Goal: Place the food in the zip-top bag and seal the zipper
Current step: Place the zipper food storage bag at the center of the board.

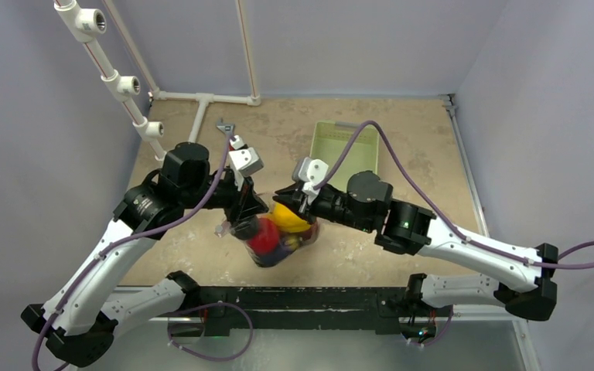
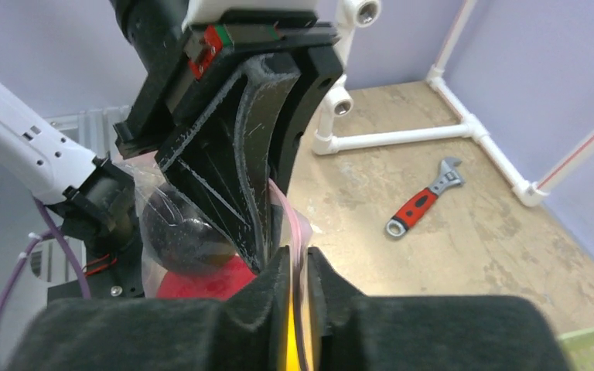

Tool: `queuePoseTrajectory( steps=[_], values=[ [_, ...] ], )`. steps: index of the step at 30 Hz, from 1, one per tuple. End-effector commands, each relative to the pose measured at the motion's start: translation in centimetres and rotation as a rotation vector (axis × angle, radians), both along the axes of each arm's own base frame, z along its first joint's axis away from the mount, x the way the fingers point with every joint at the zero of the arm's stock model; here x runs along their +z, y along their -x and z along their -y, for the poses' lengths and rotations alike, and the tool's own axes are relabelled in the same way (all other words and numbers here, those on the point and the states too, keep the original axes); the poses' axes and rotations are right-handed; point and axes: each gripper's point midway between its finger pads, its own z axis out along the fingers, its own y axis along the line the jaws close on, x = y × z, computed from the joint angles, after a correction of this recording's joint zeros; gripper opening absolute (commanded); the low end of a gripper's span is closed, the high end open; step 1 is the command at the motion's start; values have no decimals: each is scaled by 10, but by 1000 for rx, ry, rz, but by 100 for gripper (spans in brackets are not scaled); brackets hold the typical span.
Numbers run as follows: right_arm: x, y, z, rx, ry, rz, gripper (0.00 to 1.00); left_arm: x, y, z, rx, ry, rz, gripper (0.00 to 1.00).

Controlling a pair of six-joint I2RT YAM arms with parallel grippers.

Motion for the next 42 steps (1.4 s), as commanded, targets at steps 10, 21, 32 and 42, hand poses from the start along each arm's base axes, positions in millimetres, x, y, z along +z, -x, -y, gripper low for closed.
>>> queuePoseTrajectory(
  steps=[10, 21, 32, 42],
  values=[
    [74, -9, 64, -209, -300, 21, 42, 31, -47, -23, 295, 15, 166, 0],
    [73, -8, 93, -274, -356, 3, 46, 44, -108, -55, 600, -69, 318, 0],
    [69, -7, 112, -312, -386, -6, 49, 42, -173, -74, 782, -260, 505, 0],
    [71, -5, 116, -310, -402, -7, 51, -26, -185, -21, 632, -210, 388, 0]
  ],
)
